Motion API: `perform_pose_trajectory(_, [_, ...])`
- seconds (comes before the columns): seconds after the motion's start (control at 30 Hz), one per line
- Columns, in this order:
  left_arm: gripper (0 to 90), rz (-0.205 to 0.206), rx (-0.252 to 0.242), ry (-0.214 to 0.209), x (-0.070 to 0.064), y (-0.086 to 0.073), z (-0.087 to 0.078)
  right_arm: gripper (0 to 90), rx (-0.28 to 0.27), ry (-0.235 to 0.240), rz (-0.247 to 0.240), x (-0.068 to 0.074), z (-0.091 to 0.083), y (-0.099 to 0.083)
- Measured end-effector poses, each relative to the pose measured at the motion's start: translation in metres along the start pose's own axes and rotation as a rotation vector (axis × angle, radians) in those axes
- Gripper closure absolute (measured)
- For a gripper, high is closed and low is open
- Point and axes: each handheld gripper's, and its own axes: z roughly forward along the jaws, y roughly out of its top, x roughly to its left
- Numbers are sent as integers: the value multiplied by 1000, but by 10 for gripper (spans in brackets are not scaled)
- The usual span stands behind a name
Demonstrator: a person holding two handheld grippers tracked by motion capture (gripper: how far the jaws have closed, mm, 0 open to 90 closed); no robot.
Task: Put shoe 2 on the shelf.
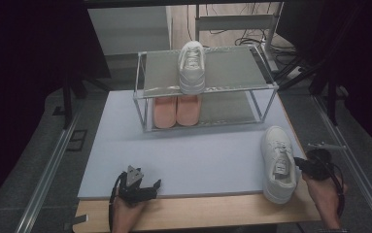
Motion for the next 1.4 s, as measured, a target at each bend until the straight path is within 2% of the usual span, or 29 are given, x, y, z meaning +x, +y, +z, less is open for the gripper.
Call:
perform_pose_trajectory(0.13, [109,0,0,0,0,0,0,898,-6,8,14,1,1,0])
perform_pose_trajectory(0.2, [109,1,0,0,0,0,0,898,-9,28,23,4,3,1])
perform_pose_trajectory(0.57, [109,1,1,0,0,0,0,898,-4,85,-45,38,16,10])
perform_pose_trajectory(0.97, [109,2,2,0,0,0,0,898,11,125,-107,70,29,21])
perform_pose_trajectory(1.4, [109,1,2,0,0,0,0,897,22,211,-199,120,48,36])
